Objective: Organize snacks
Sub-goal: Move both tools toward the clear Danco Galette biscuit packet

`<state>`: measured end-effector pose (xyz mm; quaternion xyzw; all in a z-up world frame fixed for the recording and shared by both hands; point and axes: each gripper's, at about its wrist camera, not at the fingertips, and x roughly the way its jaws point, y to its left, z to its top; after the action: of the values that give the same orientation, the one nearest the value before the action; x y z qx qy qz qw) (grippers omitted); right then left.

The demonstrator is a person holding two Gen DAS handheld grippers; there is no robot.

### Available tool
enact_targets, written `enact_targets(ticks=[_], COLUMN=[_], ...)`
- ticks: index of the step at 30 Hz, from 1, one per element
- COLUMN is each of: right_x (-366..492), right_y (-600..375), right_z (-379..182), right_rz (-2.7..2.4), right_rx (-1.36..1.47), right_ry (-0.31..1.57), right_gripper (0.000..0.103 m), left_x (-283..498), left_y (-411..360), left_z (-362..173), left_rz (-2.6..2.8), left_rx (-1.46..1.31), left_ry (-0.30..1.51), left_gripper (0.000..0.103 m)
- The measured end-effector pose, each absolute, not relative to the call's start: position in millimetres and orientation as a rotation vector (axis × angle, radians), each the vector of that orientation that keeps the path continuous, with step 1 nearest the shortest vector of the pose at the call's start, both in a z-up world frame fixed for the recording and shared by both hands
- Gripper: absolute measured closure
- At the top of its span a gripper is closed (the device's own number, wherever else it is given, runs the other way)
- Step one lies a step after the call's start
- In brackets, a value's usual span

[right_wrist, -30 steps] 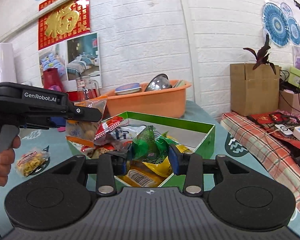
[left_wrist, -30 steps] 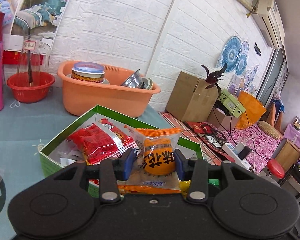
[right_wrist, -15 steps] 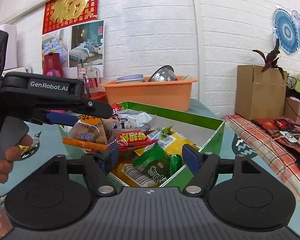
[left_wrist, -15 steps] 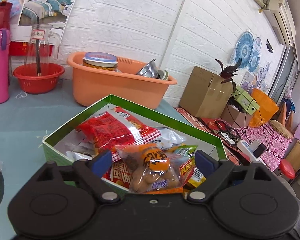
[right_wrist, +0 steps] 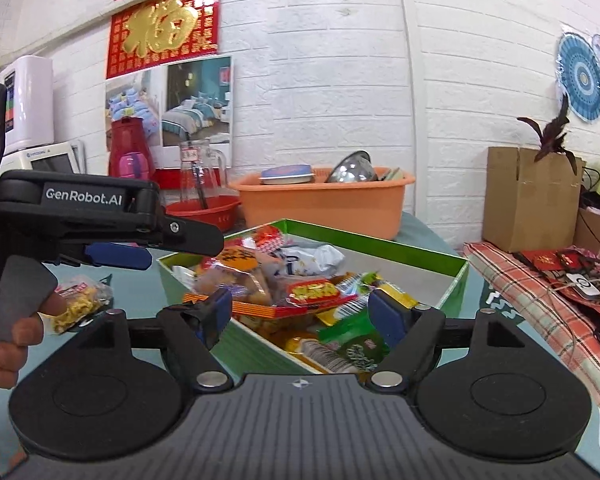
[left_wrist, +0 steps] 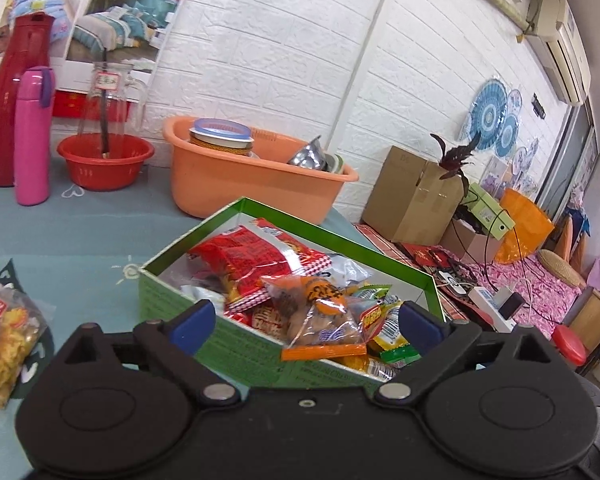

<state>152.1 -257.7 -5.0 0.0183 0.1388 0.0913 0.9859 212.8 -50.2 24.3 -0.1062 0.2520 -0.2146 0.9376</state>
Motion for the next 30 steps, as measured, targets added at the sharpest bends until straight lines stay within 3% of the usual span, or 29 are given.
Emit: enact_targets(ticks=[12, 23, 30], right_x=[140, 152, 162], right_y=[-204, -173, -155], right_z=[4, -9, -23], right_rz=[0.3, 0.38, 0.412], right_rx=[0.024, 0.036, 0.017], right_ry=[0.311, 0.402, 0.458], right_gripper=[0.0, 0.0, 0.0], left_x=[198, 238, 262], left_y=[34, 154, 168], left_z=[21, -9, -26], left_rz=[-0.26, -0.034, -0.076], left_rx=[-0.224, -0.349, -0.378], left_ry=[0.573, 0.634, 0.662], left_gripper=[0.0, 0.0, 0.0])
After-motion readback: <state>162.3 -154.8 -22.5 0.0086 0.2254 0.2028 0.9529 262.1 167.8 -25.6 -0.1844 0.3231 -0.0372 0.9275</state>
